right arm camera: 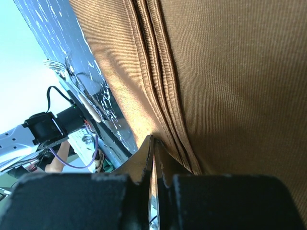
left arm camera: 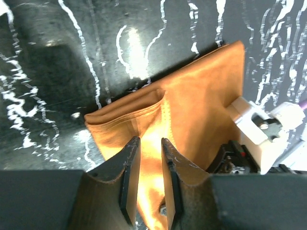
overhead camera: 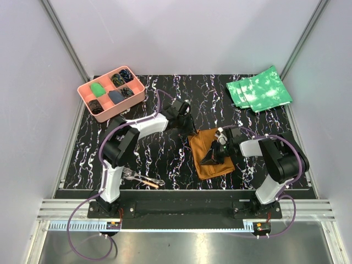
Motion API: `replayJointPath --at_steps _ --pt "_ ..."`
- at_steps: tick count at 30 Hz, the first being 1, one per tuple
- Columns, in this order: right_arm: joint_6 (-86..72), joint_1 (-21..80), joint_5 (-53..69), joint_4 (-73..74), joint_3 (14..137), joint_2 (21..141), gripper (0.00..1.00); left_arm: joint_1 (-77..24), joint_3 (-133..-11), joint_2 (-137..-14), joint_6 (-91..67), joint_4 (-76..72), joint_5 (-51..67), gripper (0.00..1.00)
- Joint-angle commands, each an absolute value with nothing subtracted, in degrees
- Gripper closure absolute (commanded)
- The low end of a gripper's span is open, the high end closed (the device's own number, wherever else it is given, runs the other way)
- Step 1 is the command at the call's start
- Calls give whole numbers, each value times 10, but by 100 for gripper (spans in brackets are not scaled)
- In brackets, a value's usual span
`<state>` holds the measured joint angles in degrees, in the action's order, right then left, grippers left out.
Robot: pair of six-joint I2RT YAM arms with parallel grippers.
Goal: Fold the napkin into a case and place the utensils inside
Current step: Smooth out the 2/3-rectangle-folded napkin at the center of the board, then pick up the 2/3-rectangle-folded napkin at the center of the board.
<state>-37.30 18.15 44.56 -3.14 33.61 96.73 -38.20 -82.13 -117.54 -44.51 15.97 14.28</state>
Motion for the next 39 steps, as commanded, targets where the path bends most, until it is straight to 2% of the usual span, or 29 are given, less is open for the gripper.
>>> replayJointPath --at_steps 1,4,6,9,11,14,17,21,27,33,34,39 --pt "-373 179 447 -42 351 962 93 -381 -851 -1209 -460 124 176 74" --pt "-386 179 439 -26 355 920 91 -378 -865 -1240 -461 121 179 75" --pt "-387 171 397 32 371 870 86 -374 -878 -1262 -458 126 191 75" --pt "-372 134 316 130 400 810 63 -368 -882 -1268 -443 136 197 74" --pt "-353 90 291 156 410 786 51 -367 -881 -1252 -420 148 193 69" --pt "-335 47 261 184 414 762 38 -367 -881 -1214 -392 166 192 58" --pt "-316 14 259 196 422 788 33 -367 -891 -1171 -367 192 191 48" --pt "-310 4 248 194 423 849 32 -374 -898 -1121 -338 224 190 41" --pt "-304 4 244 175 399 871 33 -421 -872 -1060 -295 243 150 40" --pt "-320 11 293 129 341 872 50 -502 -830 -1017 -252 231 43 39" --pt "-336 13 304 120 323 869 55 -524 -812 -1006 -248 225 25 39" --pt "-450 83 359 43 281 818 60 -622 -756 -965 -209 175 -123 36"
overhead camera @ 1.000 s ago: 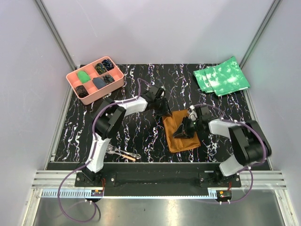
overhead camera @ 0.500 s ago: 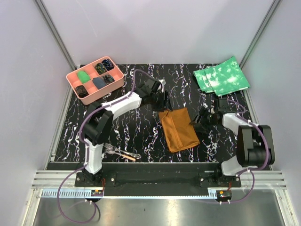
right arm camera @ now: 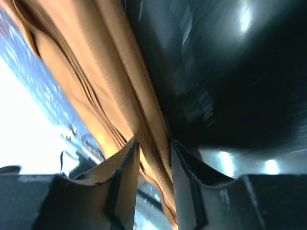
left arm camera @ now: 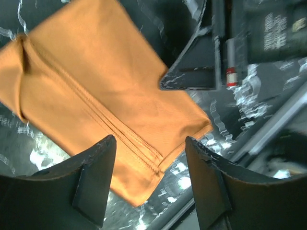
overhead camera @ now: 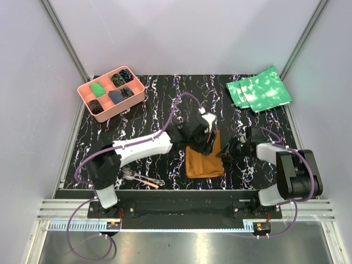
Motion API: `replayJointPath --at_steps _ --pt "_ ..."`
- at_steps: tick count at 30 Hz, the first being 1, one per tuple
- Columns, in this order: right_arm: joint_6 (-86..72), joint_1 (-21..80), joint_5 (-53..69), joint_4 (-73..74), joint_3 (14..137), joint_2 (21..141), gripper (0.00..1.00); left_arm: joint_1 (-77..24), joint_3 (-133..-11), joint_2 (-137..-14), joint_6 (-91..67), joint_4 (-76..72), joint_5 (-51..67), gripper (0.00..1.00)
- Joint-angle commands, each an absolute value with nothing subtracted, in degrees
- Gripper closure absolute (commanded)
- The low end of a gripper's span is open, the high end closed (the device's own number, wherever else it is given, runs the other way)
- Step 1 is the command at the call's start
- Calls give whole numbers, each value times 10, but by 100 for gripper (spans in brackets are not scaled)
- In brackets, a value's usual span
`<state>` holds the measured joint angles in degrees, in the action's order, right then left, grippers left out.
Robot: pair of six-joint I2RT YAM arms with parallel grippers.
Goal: Fold the napkin into a case and place the utensils inside
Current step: Pick up the 2/3-rectangle-folded napkin at the center of the board.
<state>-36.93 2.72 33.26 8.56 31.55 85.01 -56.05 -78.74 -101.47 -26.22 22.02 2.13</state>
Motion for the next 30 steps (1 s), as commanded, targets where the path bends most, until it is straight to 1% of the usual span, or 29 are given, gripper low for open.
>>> replayJointPath --at_steps 1,2,4,5,8,9,12,15,18,19,24,30 --pt "-465 96 360 37 278 809 59 -637 -743 -962 -202 171 -147 36" --pt "-479 106 373 22 275 791 56 -652 -735 -958 -199 163 -189 35" --pt "-491 100 374 25 277 776 51 -684 -709 -950 -199 146 -211 33" --pt "-480 93 362 56 281 761 44 -692 -702 -949 -202 143 -218 32" --pt "-420 51 311 131 298 744 34 -714 -712 -968 -231 162 -228 28" --pt "-400 18 304 140 299 740 26 -725 -720 -983 -240 171 -230 28" --pt "-386 -22 301 158 302 739 19 -753 -749 -1016 -267 188 -256 27" --pt "-378 -40 305 167 313 745 15 -772 -783 -1059 -301 227 -293 28" --pt "-361 -59 326 169 319 742 13 -780 -809 -1097 -322 251 -308 31" --pt "-359 -65 337 168 318 730 1 -782 -816 -1106 -323 258 -309 31" --pt "-337 -69 319 181 329 692 0 -791 -847 -1147 -333 282 -321 34" --pt "-323 -73 315 200 351 715 0 -796 -853 -1179 -349 297 -324 38"
